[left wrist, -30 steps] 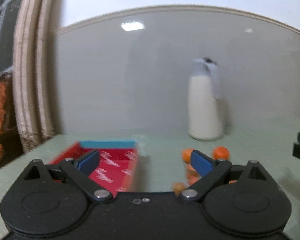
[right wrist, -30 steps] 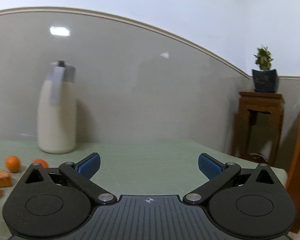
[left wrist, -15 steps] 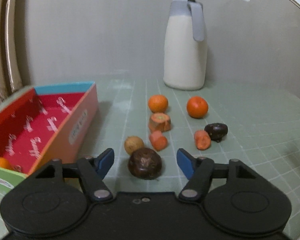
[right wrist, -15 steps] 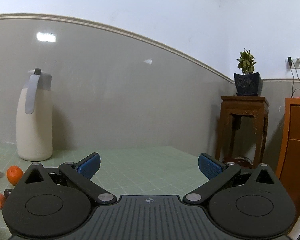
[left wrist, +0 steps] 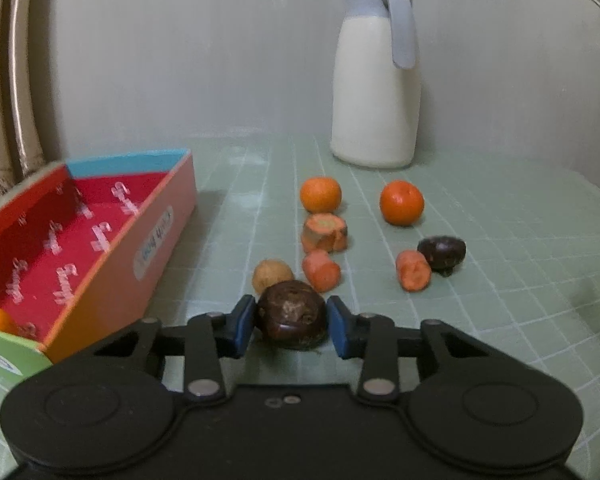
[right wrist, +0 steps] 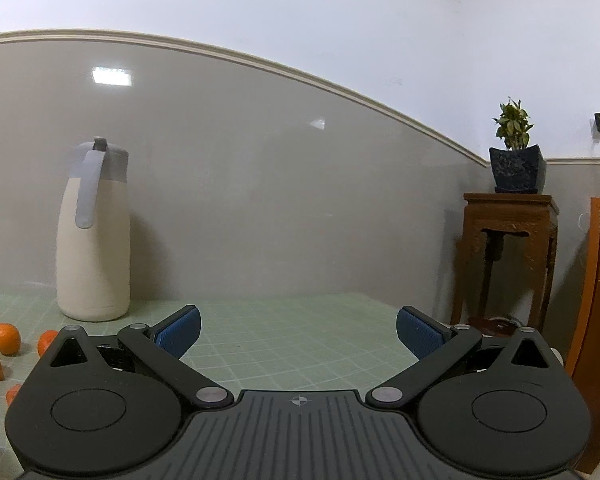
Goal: Organize fruits
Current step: 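Close the left gripper on the dark brown round fruit, then carry the dark fruit with the left gripper into the box and release, then reach the right gripper to a small tan nut and close on it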
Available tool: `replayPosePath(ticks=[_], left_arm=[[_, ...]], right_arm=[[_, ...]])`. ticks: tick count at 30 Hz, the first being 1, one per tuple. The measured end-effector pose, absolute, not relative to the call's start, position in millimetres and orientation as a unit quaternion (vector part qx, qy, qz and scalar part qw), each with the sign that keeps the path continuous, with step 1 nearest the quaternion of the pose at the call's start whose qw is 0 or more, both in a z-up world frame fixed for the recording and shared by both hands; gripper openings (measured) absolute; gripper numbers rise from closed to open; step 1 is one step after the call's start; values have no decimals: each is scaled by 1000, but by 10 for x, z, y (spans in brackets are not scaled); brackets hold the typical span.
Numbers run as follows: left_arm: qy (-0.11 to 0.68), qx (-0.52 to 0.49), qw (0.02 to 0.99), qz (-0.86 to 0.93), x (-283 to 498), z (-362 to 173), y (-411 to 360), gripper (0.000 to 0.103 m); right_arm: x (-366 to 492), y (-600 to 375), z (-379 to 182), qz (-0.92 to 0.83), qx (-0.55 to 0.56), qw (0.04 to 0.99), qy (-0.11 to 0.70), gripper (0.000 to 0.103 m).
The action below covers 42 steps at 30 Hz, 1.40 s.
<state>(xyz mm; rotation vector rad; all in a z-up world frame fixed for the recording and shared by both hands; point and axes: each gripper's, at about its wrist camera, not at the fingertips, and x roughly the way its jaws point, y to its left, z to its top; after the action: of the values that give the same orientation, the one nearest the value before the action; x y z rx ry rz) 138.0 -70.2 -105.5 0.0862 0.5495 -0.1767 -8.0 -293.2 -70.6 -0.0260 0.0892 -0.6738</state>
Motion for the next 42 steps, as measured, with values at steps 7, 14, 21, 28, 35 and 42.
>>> replayPosePath(ticks=[7,14,21,28,35,42], left_arm=[[180,73,980,-41,1178,-857,-632,30],[160,56,984,45,1266,-711,-242,30],[208,19,971,117,1494,-707,174,30],[247,-2,960,128,1552,-749,337,32],[233,-4,960,157,1474,-723,400,89],[195,-6,967,165,1341,-592,508,94]], right_arm=[[-60,-2910,-694,-321,-6,946,48,103],[-16,-2799,-694,-303,-5,952,52,103],[40,-2680,-692,-274,-1,960,58,103],[97,-2632,-695,-256,12,964,75,103],[116,-2575,-701,-241,12,967,79,103],[154,-2530,-678,-204,30,974,90,103]])
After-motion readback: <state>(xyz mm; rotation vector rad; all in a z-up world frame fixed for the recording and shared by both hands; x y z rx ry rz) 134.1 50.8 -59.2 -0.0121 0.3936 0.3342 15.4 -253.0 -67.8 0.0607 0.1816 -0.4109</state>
